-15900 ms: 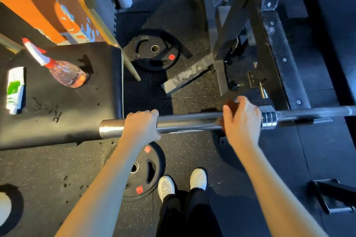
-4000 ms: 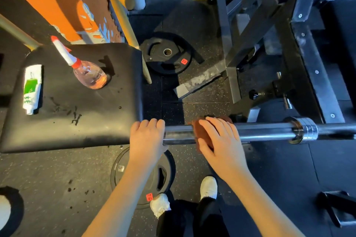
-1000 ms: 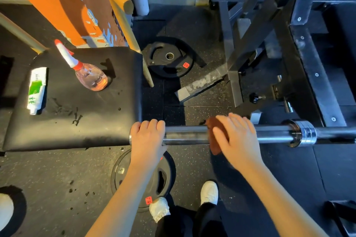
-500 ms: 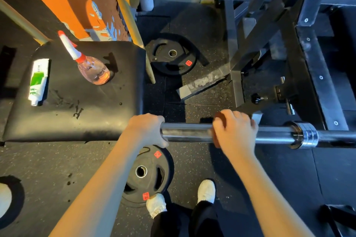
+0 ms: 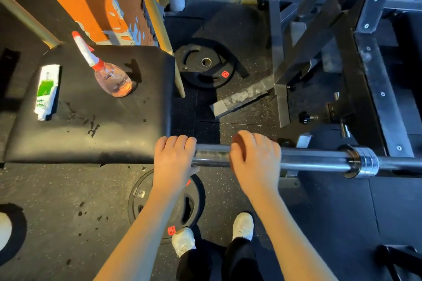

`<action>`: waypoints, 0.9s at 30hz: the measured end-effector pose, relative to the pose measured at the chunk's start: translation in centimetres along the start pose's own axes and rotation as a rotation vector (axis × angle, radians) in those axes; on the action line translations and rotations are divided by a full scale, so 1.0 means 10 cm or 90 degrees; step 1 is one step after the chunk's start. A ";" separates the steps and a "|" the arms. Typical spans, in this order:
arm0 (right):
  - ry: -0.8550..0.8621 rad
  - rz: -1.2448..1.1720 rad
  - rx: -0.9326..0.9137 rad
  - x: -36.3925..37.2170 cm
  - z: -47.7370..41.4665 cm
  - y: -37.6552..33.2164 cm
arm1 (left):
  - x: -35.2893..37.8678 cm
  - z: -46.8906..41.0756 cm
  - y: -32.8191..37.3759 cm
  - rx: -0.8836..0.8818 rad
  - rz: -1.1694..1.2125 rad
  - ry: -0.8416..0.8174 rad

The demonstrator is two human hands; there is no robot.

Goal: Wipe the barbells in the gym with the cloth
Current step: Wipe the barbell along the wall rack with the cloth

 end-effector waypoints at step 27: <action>-0.103 -0.006 -0.082 -0.07 0.03 0.01 | 0.01 -0.02 0.00 -0.016 -0.032 -0.065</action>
Point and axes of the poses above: each hand's wrist, its own z-axis away from the middle knuckle, its own x-axis out of the palm, y = z × x, the point moved 4 cm from there along -z, towards the middle knuckle, and after that the axes turned 15 degrees about y, right-handed, at the moved point
